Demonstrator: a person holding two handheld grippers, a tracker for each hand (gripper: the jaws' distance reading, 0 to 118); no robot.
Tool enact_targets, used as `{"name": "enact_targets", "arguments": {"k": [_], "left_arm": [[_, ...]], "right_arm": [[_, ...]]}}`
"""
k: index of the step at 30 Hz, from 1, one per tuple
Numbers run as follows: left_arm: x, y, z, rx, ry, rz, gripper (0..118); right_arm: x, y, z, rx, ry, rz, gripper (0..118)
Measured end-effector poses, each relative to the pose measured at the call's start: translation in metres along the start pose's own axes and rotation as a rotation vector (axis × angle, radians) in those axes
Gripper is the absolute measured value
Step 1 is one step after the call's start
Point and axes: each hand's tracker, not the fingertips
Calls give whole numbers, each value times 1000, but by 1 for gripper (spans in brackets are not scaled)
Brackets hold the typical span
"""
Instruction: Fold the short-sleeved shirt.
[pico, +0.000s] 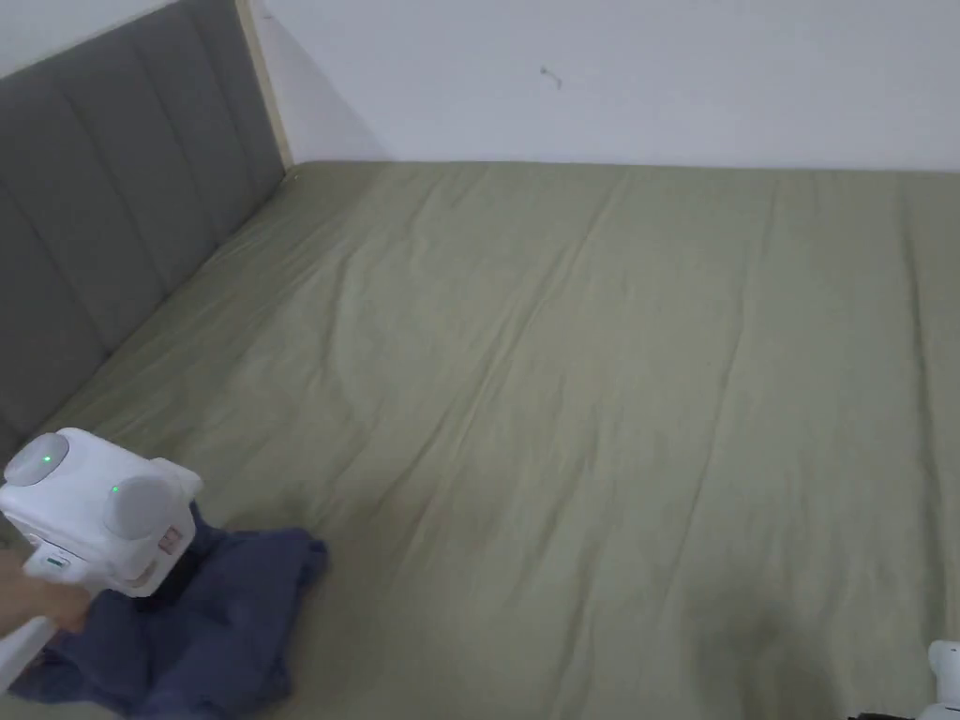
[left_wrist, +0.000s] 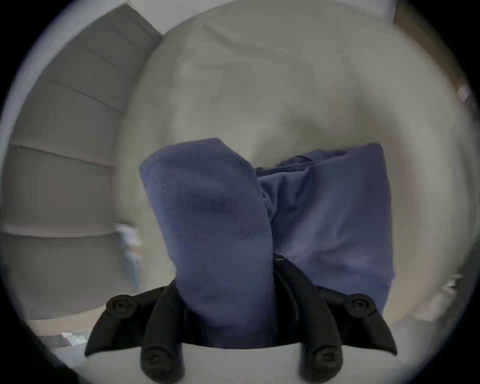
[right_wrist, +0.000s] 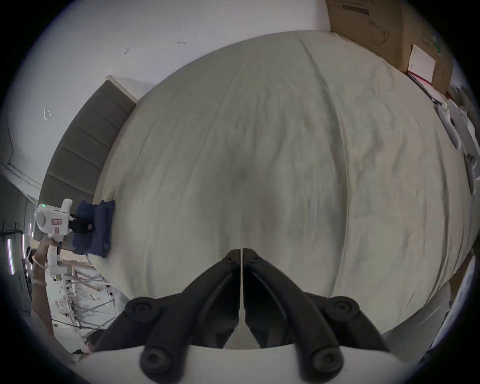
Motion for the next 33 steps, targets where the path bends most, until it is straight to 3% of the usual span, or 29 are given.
{"name": "enact_targets", "arguments": {"k": [1,2,5,13,14,15,16,17,23,27,30,33], "left_arm": [[-1,-1,-6,-17,117,-31,28],[-2,-2,-13,-23,187,-45,39],[0,-12,-21,7,282,-47,94],[-19,-16,21,95,98,252,94],[-15,-18,31,118,76,272,89],[-10,-20,44,149,42,281,74],[-3,-22,54,185,-10,281,47],[5,-24,64,196,-49,275,2],[83,-51,120,341,-50,224,0],[127,-76,164,461,-136,251,0],[155,-97,199,643,-105,158,0],[175,-106,228,682,-88,251,0]], "right_arm": [[3,0,-1,-4,4,-10,1],[4,-1,-2,-8,9,-20,1],[9,-1,-5,-24,20,-42,1],[17,-1,1,-12,13,-53,1],[17,-1,2,-8,12,-52,1],[17,-1,4,-3,8,-43,1],[16,-1,5,2,2,-26,1],[14,-2,7,7,-6,-14,1],[10,-2,17,29,8,29,1],[-1,0,35,118,-55,159,1],[-9,1,54,209,-41,177,1],[-19,2,75,288,-54,213,1]]}}
